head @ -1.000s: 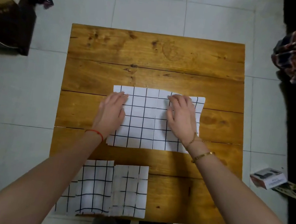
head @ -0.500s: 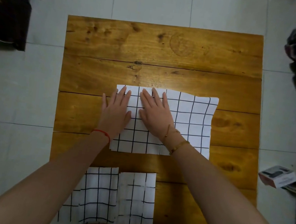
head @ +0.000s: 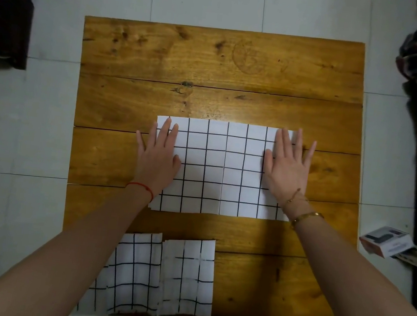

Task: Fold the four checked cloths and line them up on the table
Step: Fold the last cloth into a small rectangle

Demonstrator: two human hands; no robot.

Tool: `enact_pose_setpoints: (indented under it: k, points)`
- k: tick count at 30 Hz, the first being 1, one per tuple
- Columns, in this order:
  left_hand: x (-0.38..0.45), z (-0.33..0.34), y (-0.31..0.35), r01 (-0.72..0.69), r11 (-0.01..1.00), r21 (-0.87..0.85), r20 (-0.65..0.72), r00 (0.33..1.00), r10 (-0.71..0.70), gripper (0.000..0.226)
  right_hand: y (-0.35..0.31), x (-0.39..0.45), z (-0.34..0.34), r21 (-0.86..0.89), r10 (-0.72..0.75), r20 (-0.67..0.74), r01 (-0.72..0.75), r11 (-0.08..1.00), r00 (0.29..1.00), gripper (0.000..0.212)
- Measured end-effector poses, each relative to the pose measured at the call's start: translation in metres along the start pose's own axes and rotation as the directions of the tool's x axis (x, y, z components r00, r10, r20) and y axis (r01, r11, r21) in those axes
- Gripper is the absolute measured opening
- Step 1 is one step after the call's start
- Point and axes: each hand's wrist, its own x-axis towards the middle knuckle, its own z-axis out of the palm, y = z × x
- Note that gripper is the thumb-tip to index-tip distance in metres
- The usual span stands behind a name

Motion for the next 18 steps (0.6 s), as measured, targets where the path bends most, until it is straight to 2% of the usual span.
enact_pose_setpoints:
  k: [6,9,11,14,18]
  points:
    - [0.002,-0.001,0.000,0.014,0.999,-0.040,0.017,1.000,-0.013,0.067,0.011,0.001,0.002,0.078,0.045,0.013,-0.046,0.996,0.999,0.065]
    - [0.002,-0.003,0.000,0.045,0.990,-0.132,-0.003,0.999,-0.046,0.068,0.006,0.001,0.001,0.142,0.049,-0.062,-0.040,0.989,0.997,0.063]
    - [-0.003,-0.003,0.002,0.056,0.978,-0.201,-0.069,0.995,-0.071,0.067,0.001,-0.002,-0.002,0.212,0.092,-0.145,-0.060,0.975,0.985,0.061]
    - [-0.016,-0.003,0.010,-0.003,0.966,-0.257,-0.188,0.981,-0.047,0.053,0.001,-0.010,-0.005,0.353,0.276,-0.246,-0.180,0.918,0.929,0.043]
    - [-0.034,0.002,0.035,-0.106,0.929,-0.354,-0.219,0.975,0.028,0.035,0.013,-0.016,-0.002,0.495,0.533,-0.060,-0.438,0.750,0.844,0.025]
